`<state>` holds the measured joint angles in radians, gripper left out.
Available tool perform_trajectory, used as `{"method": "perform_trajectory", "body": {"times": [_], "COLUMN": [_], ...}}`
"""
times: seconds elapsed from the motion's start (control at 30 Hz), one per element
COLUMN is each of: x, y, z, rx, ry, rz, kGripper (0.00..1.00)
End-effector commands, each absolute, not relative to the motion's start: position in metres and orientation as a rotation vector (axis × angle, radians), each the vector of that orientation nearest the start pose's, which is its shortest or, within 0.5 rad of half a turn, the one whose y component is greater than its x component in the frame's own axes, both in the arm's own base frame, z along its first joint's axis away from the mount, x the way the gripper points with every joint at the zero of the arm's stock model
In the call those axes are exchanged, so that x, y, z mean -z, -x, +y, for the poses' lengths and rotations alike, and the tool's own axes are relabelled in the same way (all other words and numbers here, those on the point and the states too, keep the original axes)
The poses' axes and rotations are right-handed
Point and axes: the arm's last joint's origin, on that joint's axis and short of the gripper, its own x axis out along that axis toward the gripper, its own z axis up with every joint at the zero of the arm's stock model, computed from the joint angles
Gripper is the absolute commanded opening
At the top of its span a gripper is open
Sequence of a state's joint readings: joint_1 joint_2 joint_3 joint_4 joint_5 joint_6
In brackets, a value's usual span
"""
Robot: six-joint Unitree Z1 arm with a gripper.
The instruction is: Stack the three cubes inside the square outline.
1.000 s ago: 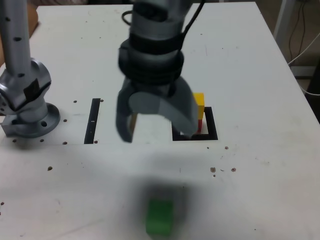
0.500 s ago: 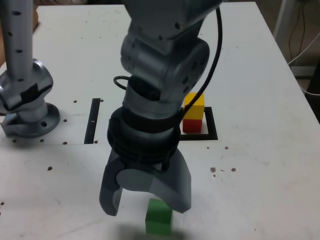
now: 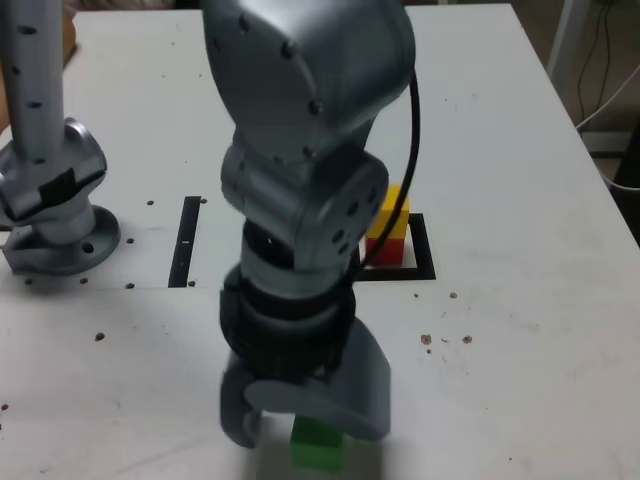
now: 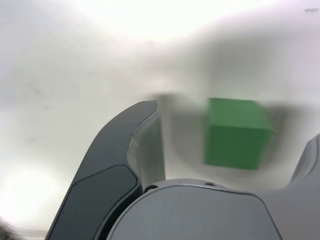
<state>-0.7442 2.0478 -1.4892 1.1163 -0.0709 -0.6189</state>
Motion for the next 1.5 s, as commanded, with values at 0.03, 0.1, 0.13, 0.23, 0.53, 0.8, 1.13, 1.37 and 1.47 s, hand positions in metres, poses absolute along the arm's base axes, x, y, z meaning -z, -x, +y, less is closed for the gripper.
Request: {"method": "perform_trajectory", "body": {"times": [0.03, 0.1, 0.13, 0.23, 0.53, 0.8, 1.13, 1.37, 1.47], "x": [-0.22, -0.219, -0.219, -0.219, -0.226, -0.223, -0.215, -0.218, -0.219], "y": [-0.264, -0.264, -0.265, -0.266, -0.276, -0.282, -0.286, -0.285, -0.285], "z": [-0.252, -0.253, -0.253, -0.256, -0.267, -0.274, -0.277, -0.277, -0.277], "rx": [0.079, 0.077, 0.075, 0.067, 0.036, 0.038, 0.051, 0.06, 0.061], "ry": [-0.115, -0.117, -0.119, -0.13, -0.18, -0.194, -0.203, -0.205, -0.203], "rz": [1.705, 1.706, 1.707, 1.711, 1.75, 1.75, 1.744, 1.741, 1.745], "kGripper": [0.98, 0.96, 0.95, 0.92, 0.82, 0.67, 0.62, 0.53, 0.48]}}
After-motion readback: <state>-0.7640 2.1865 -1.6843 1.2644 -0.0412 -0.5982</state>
